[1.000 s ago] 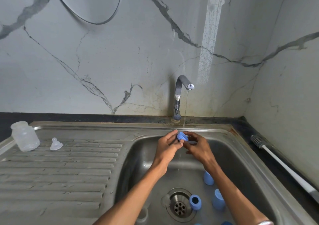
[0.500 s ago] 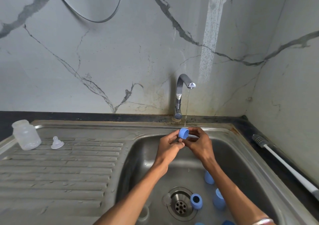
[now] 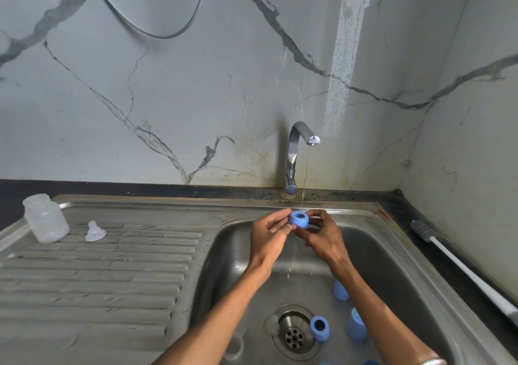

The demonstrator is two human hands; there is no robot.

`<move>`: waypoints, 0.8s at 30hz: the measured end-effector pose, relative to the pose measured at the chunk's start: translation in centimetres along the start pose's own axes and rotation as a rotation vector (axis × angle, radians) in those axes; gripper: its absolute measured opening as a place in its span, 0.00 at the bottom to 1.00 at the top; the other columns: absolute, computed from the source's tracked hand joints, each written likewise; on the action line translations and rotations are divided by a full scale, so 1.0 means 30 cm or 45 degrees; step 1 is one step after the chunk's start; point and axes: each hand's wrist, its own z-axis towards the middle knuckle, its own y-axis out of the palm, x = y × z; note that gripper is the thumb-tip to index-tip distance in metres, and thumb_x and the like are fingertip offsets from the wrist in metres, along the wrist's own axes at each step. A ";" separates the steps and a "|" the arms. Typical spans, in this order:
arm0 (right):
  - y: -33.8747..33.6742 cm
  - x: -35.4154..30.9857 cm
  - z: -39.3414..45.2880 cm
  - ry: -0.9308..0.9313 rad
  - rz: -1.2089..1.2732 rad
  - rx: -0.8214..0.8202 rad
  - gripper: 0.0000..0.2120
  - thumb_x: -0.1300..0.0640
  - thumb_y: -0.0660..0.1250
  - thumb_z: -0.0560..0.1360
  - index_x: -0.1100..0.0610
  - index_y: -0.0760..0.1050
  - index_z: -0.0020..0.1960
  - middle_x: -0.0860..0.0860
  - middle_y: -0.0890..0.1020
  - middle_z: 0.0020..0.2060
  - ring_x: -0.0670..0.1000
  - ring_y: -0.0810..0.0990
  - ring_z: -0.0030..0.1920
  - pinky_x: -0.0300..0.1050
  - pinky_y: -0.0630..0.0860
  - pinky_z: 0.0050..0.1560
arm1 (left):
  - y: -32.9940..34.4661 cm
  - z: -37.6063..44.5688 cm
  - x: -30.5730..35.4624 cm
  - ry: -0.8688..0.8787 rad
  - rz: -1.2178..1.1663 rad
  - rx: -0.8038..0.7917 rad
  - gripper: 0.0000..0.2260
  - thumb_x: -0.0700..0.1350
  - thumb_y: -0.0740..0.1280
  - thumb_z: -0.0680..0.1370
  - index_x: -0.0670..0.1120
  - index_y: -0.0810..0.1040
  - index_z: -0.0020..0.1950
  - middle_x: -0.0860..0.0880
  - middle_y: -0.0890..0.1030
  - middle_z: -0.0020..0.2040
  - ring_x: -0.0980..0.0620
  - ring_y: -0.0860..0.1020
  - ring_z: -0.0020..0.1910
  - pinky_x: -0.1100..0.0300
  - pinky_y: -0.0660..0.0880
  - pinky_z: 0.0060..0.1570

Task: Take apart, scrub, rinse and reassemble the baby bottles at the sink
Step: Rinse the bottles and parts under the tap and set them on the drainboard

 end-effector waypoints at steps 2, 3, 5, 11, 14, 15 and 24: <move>-0.001 -0.012 -0.012 0.020 0.021 -0.015 0.19 0.50 0.80 0.68 0.48 0.75 0.54 0.49 0.83 0.51 0.48 0.83 0.49 0.51 0.83 0.48 | -0.009 0.007 -0.002 0.000 0.011 0.054 0.16 0.29 0.68 0.74 0.42 0.83 0.59 0.48 0.86 0.53 0.55 0.83 0.55 0.60 0.77 0.60; -0.001 -0.017 -0.021 0.044 0.052 -0.037 0.18 0.51 0.79 0.69 0.49 0.76 0.55 0.49 0.83 0.51 0.48 0.82 0.50 0.48 0.82 0.45 | -0.013 0.012 -0.007 -0.004 0.027 0.075 0.16 0.29 0.67 0.74 0.43 0.84 0.57 0.49 0.86 0.52 0.55 0.83 0.54 0.58 0.77 0.61; 0.002 -0.025 -0.041 0.078 0.094 -0.078 0.18 0.51 0.77 0.71 0.52 0.76 0.58 0.48 0.83 0.52 0.47 0.81 0.51 0.43 0.80 0.41 | -0.027 0.015 -0.002 -0.020 0.060 0.081 0.15 0.30 0.66 0.74 0.46 0.85 0.55 0.50 0.86 0.51 0.55 0.84 0.53 0.55 0.78 0.61; 0.022 -0.077 -0.096 0.069 -0.040 -0.167 0.21 0.54 0.74 0.75 0.51 0.75 0.66 0.50 0.82 0.55 0.46 0.81 0.52 0.38 0.76 0.39 | -0.106 -0.012 0.050 0.032 0.217 0.021 0.18 0.30 0.65 0.75 0.53 0.85 0.46 0.50 0.87 0.48 0.52 0.84 0.51 0.47 0.79 0.59; 0.068 -0.117 -0.118 0.000 -0.185 -0.178 0.21 0.52 0.75 0.72 0.52 0.78 0.64 0.50 0.84 0.55 0.48 0.83 0.51 0.44 0.80 0.46 | -0.182 -0.043 0.095 0.114 0.332 0.046 0.15 0.29 0.64 0.76 0.46 0.85 0.50 0.48 0.86 0.47 0.52 0.84 0.49 0.49 0.79 0.58; 0.089 -0.133 -0.126 -0.029 -0.239 -0.187 0.20 0.51 0.75 0.72 0.51 0.79 0.63 0.49 0.84 0.54 0.47 0.83 0.51 0.43 0.80 0.48 | -0.212 -0.056 0.108 0.148 0.399 0.066 0.15 0.29 0.64 0.76 0.44 0.85 0.52 0.48 0.86 0.47 0.54 0.84 0.48 0.50 0.79 0.58; 0.479 -0.342 -0.197 -0.205 -0.374 -0.338 0.16 0.49 0.79 0.67 0.50 0.81 0.53 0.42 0.84 0.46 0.42 0.82 0.44 0.41 0.79 0.48 | -0.699 -0.207 0.218 0.289 1.399 0.131 0.08 0.38 0.59 0.79 0.48 0.75 0.45 0.46 0.80 0.43 0.43 0.79 0.43 0.51 0.76 0.41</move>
